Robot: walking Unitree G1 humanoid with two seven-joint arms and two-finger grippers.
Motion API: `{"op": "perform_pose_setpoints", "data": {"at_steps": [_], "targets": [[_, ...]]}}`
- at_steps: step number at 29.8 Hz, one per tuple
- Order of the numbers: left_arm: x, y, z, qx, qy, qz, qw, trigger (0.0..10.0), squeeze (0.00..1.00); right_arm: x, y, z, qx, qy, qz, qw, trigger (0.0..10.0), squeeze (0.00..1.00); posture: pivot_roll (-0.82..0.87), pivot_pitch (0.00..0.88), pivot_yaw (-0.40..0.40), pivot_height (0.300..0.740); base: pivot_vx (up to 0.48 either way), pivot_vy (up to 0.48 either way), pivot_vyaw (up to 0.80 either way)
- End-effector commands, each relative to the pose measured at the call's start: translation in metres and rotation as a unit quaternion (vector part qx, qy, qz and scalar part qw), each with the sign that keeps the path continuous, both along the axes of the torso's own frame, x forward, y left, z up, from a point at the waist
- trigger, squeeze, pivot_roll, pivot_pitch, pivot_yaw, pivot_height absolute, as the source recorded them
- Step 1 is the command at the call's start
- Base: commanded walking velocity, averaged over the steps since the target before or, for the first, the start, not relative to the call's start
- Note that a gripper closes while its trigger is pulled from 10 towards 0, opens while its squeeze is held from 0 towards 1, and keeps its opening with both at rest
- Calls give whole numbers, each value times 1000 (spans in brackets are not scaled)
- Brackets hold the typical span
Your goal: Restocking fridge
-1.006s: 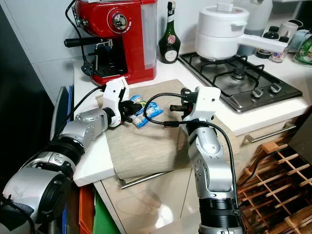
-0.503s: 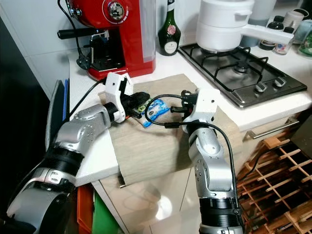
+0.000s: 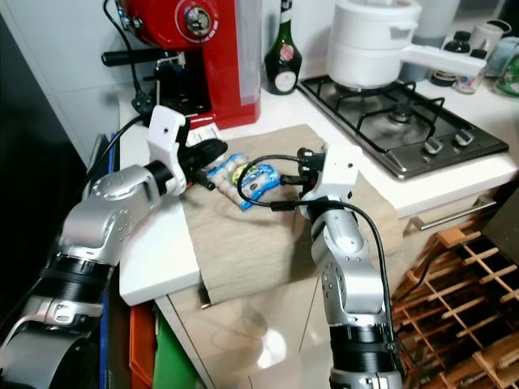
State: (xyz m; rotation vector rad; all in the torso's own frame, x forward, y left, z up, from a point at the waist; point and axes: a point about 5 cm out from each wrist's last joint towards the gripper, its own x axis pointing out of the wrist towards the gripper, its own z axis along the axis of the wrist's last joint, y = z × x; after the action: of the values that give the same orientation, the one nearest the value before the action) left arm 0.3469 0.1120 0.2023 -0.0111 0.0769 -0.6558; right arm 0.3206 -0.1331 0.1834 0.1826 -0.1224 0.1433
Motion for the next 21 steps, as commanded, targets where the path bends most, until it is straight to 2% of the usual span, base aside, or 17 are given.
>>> {"op": "perform_pose_setpoints", "data": {"at_steps": [1, 3, 4, 5, 6, 7, 8, 9, 13, 18, 19, 20, 21], "targets": [[-8, 5, -2, -32, 41, 14, 999, 10000, 1000, 4, -2, 10, 2, -21, -2, 1000, 10000, 0, -128, 0, 72, 740, 0, 0, 0], [-14, 7, -7, -64, 82, 27, 994, 10000, 1000, 7, -4, 15, -1, -31, -6, 1000, 10000, 0, -128, 0, 72, 740, 0, 0, 0], [-22, 8, -12, -101, 123, 39, 986, 10000, 1000, 9, -8, 21, -1, -41, -12, 999, 10000, 0, -117, 0, 70, 740, 0, 0, 0], [-22, 8, -12, -101, 123, 39, 986, 10000, 1000, 9, -8, 21, -1, -41, -12, 999, 10000, 0, -117, 0, 70, 740, 0, 0, 0], [-28, 5, -15, -130, 144, 38, 980, 10000, 1000, 12, -10, 24, -2, -48, -16, 999, 10000, 0, -110, 0, 64, 740, 0, 0, 0], [-28, 5, -15, -130, 144, 38, 980, 10000, 1000, 12, -10, 24, -2, -48, -16, 999, 10000, 0, -110, 0, 64, 740, 0, 0, 0], [-37, 0, -17, -169, 164, 32, 971, 10000, 1000, 16, -13, 27, -6, -56, -20, 998, 10000, 0, -100, 0, 58, 740, 0, 0, 0], [-37, 0, -17, -169, 164, 32, 971, 10000, 1000, 16, -13, 27, -6, -56, -20, 998, 10000, 0, -100, 0, 58, 740, 0, 0, 0], [-46, -13, -15, -225, 181, 20, 957, 10000, 1000, 27, -10, 31, -14, -60, -9, 998, 10000, 0, -89, 0, 45, 740, 0, 0, 0], [-49, -20, -17, -246, 211, 21, 946, 10000, 1000, 38, -6, 29, -11, -49, 4, 999, 10000, 0, -81, 0, 33, 740, 0, 0, 0], [-49, -20, -18, -250, 222, 31, 942, 10000, 757, 41, -5, 27, -8, -45, 8, 999, 10000, 0, -82, 0, 33, 740, 0, 0, 0], [-49, -20, -18, -250, 222, 31, 942, 10000, 757, 41, -5, 27, -8, -45, 8, 999, 10000, 0, -82, 0, 33, 740, 0, 0, 0], [-49, -22, -21, -254, 234, 36, 938, 10000, 0, 43, -2, 25, -7, -41, 12, 999, 10000, 0, -82, 0, 30, 740, 0, 0, 0]]}}
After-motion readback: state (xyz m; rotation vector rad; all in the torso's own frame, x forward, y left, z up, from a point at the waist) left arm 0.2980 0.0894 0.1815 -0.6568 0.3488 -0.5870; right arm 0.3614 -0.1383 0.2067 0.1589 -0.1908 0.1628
